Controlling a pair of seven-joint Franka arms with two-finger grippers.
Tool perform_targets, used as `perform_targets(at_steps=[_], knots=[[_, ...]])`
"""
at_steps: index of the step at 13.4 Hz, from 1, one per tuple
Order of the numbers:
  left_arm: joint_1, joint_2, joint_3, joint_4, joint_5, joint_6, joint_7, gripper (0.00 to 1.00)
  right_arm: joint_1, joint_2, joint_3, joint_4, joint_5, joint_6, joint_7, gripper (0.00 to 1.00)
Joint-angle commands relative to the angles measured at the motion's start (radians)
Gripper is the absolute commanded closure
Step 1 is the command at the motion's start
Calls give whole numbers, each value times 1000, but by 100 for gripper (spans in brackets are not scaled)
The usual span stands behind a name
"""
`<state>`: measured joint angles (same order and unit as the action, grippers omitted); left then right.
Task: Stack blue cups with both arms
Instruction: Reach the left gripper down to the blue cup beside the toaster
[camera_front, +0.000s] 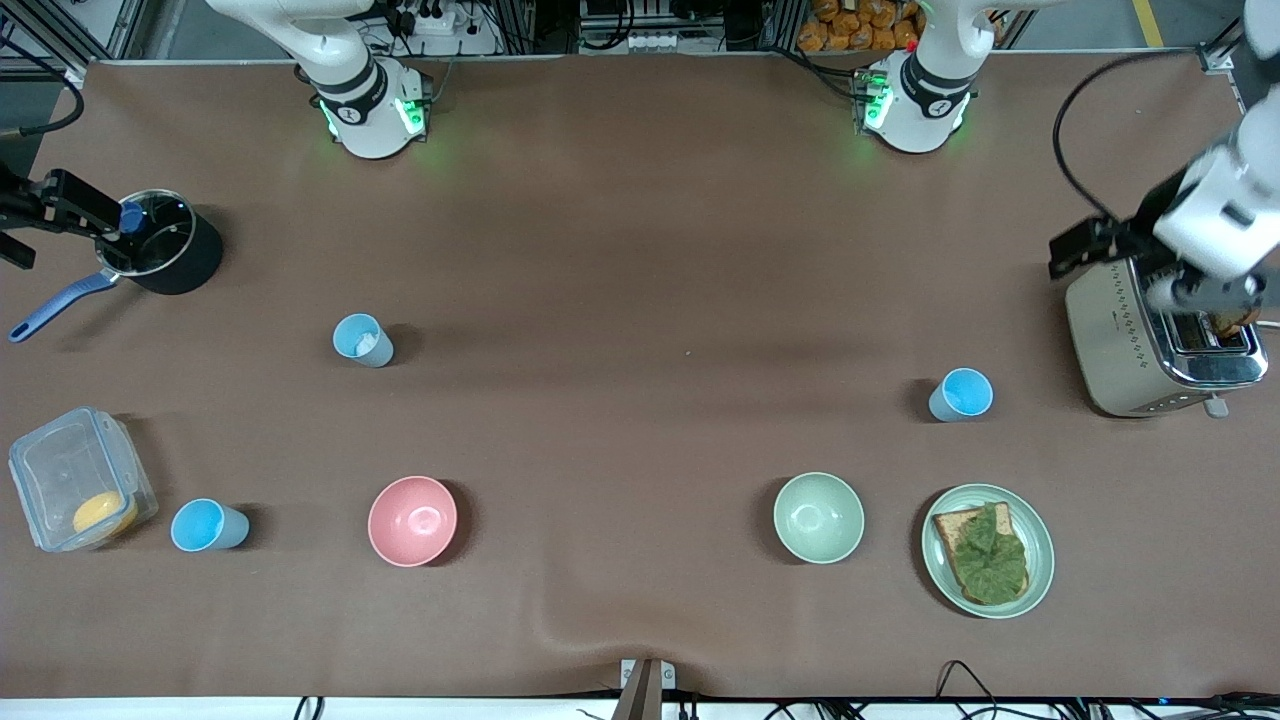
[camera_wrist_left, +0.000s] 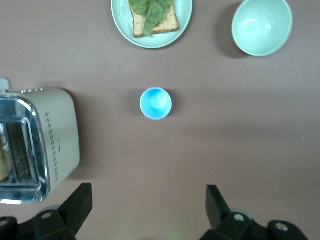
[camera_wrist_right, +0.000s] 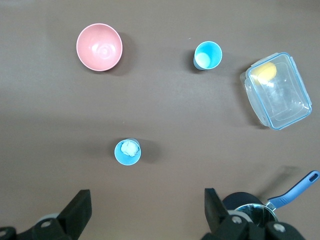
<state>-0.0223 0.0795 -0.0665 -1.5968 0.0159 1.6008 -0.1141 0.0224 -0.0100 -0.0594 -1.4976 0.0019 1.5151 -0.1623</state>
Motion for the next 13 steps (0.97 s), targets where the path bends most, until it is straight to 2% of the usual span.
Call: perform_targets(at_steps=[1, 3, 8, 13], knots=[[12, 19, -2, -125, 19, 155, 30, 0, -18, 13, 15, 28, -14, -12, 3, 0], [25, 28, -2, -213, 35, 266, 28, 0, -7, 13, 15, 28, -16, -12, 4, 0], [56, 97, -1, -258, 74, 349, 28, 0, -6, 13, 15, 28, -16, -12, 7, 0], [116, 193, -4, -316, 81, 527, 30, 0, -18, 13, 15, 28, -14, -12, 6, 0]])
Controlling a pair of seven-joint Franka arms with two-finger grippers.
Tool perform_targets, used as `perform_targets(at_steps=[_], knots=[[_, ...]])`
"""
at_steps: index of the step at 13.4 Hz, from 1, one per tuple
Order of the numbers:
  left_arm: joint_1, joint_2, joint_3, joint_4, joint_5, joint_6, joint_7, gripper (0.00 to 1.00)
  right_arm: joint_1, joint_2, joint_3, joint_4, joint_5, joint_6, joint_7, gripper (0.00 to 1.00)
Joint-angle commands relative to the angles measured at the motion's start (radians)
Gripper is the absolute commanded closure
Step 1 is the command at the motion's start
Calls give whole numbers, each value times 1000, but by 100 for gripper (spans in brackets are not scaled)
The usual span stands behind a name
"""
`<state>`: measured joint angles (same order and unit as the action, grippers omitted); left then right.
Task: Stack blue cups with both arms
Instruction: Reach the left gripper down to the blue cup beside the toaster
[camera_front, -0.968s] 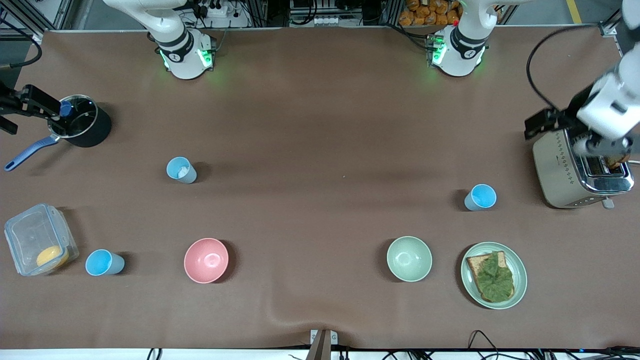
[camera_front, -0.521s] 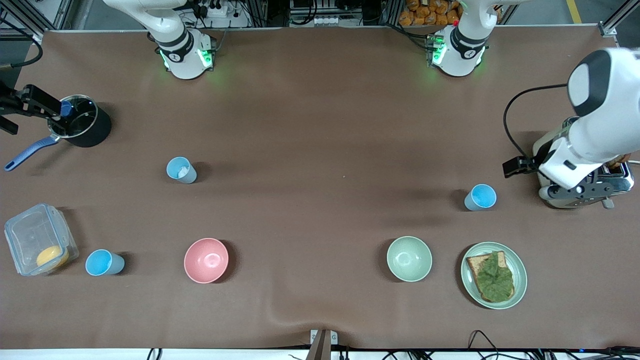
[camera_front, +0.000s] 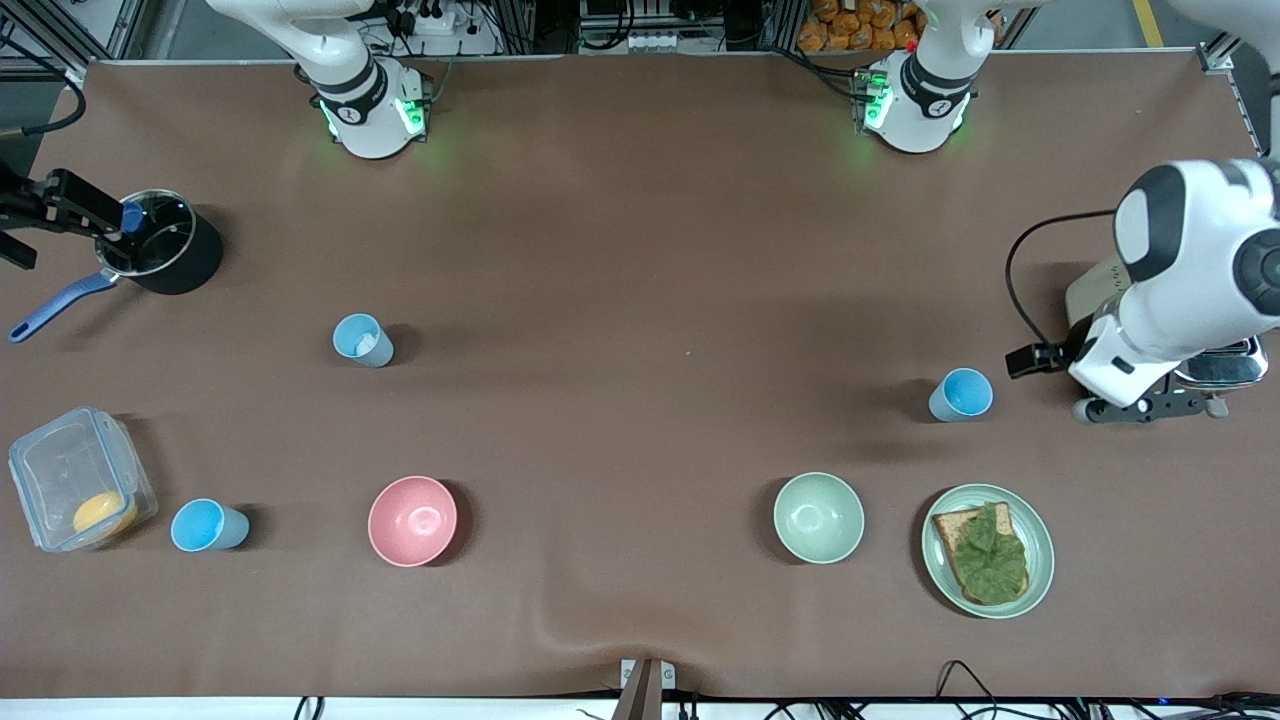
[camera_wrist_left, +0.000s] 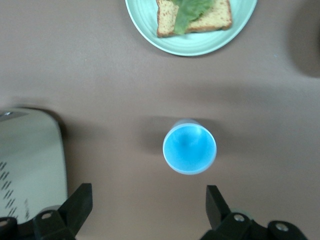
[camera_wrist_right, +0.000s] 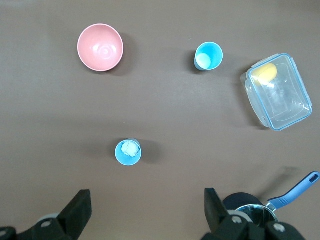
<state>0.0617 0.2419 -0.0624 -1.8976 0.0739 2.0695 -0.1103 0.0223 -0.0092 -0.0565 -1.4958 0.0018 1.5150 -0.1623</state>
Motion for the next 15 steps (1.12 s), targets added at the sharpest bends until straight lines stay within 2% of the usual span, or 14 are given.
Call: perform_targets(at_steps=[1, 8, 11, 14, 15], knots=[[35, 48, -11, -14, 23, 64, 26, 0, -18, 12, 12, 26, -14, -12, 6, 0], [32, 120, -16, -61, 0, 86, 21, 0, -22, 17, 9, 25, -11, -18, 10, 0], [33, 145, -17, -74, 0, 92, 23, 0, -15, 93, 12, 15, -5, -30, 7, 0], [27, 171, -17, -71, 0, 119, 23, 19, -15, 141, 15, -10, 7, -35, 1, 0], [30, 175, -17, -66, 0, 120, 23, 19, -10, 161, 15, -12, 7, -35, 1, 0]])
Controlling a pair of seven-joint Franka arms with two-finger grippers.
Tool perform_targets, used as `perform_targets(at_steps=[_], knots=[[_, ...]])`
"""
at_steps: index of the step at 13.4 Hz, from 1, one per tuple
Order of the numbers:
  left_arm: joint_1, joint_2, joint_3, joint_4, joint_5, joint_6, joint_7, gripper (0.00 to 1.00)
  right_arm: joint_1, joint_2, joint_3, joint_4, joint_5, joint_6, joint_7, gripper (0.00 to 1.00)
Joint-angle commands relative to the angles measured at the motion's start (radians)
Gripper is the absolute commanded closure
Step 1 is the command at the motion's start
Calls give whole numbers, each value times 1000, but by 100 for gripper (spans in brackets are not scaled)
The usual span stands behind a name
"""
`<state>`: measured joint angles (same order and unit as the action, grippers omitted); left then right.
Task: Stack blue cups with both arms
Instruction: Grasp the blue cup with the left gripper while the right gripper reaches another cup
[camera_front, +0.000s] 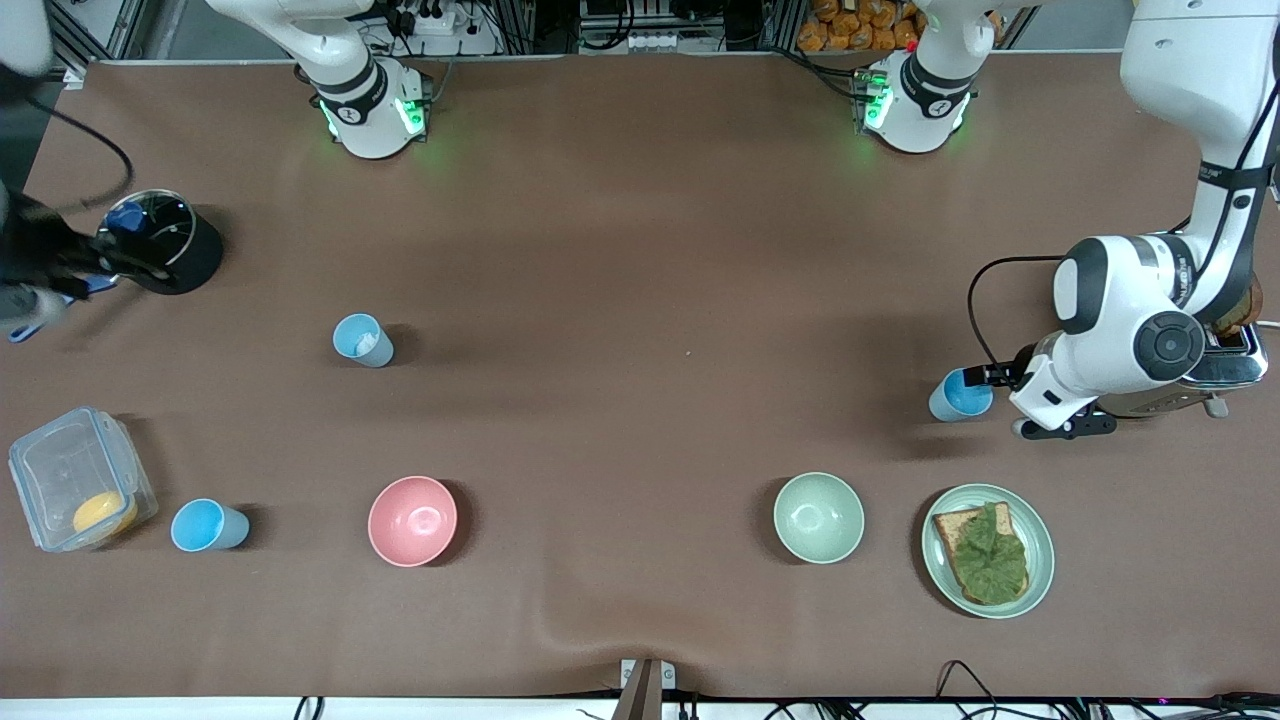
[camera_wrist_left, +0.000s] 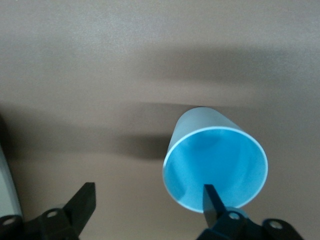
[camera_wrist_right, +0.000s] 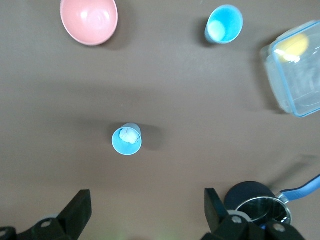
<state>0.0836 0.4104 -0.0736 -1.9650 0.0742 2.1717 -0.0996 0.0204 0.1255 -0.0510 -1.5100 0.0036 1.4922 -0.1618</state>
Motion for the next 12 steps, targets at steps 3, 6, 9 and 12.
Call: perform_targets(at_steps=[3, 6, 9, 12], knots=[[8, 8, -6, 5, -1, 26, 12, 22, 3, 43, 11, -91, 6, 72, 1, 0], [5, 22, -8, 8, -16, 26, -2, 37, 6, -9, 13, -302, 10, 253, 1, 0], [-1, 30, -6, 12, -53, 30, -3, 65, 22, -75, 13, -527, 26, 471, 2, 0], [5, 30, -6, 12, -54, 34, -3, 100, 27, -76, 13, -662, 32, 612, 1, 0]])
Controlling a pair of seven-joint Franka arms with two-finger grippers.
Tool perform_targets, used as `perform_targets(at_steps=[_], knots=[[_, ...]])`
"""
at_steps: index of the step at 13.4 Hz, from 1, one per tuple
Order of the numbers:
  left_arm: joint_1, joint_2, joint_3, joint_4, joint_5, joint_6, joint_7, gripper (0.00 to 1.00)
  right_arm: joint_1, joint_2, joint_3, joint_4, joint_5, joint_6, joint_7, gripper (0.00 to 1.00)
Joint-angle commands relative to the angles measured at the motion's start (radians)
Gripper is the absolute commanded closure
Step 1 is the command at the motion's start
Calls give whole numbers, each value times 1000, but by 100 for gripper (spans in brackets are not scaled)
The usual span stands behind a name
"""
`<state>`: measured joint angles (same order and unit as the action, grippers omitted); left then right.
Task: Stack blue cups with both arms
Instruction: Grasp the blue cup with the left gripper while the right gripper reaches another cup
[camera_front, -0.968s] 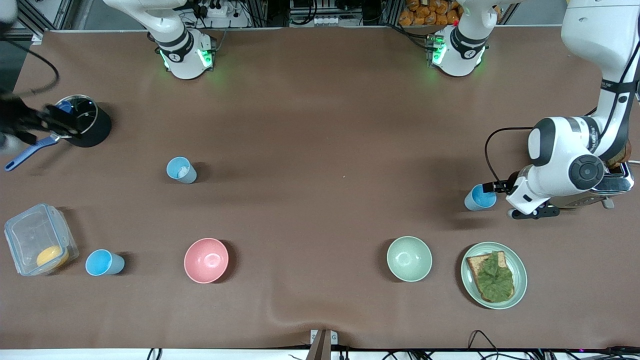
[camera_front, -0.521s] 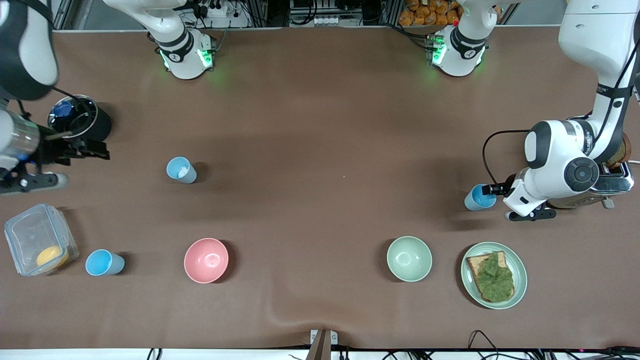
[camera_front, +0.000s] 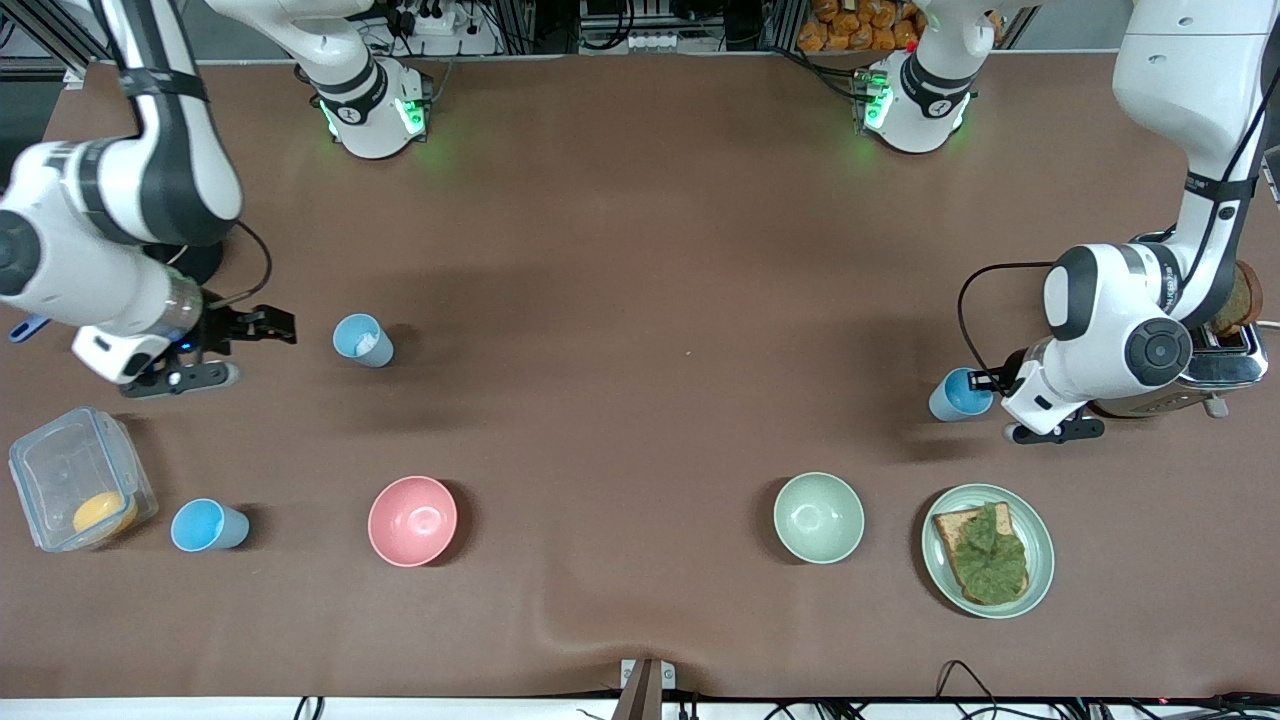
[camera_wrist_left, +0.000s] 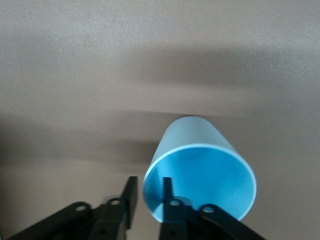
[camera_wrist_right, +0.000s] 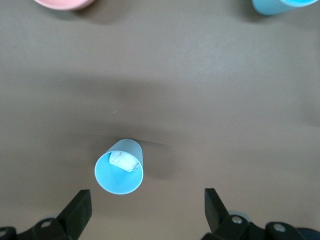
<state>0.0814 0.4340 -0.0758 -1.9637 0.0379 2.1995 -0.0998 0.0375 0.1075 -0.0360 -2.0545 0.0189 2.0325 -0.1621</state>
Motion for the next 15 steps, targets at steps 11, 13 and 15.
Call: perform_targets(at_steps=[11, 13, 15], knots=[[5, -305, -105, 219, -62, -560, -104, 100, 25, 67, -1, -315, 29, 463, 4, 0], [5, -310, -160, 348, -62, -708, -139, 100, 30, 67, -1, -323, 36, 466, 4, 0], [6, -310, -212, 374, -70, -741, -124, 100, 32, 70, -1, -332, 39, 478, 4, 9]])
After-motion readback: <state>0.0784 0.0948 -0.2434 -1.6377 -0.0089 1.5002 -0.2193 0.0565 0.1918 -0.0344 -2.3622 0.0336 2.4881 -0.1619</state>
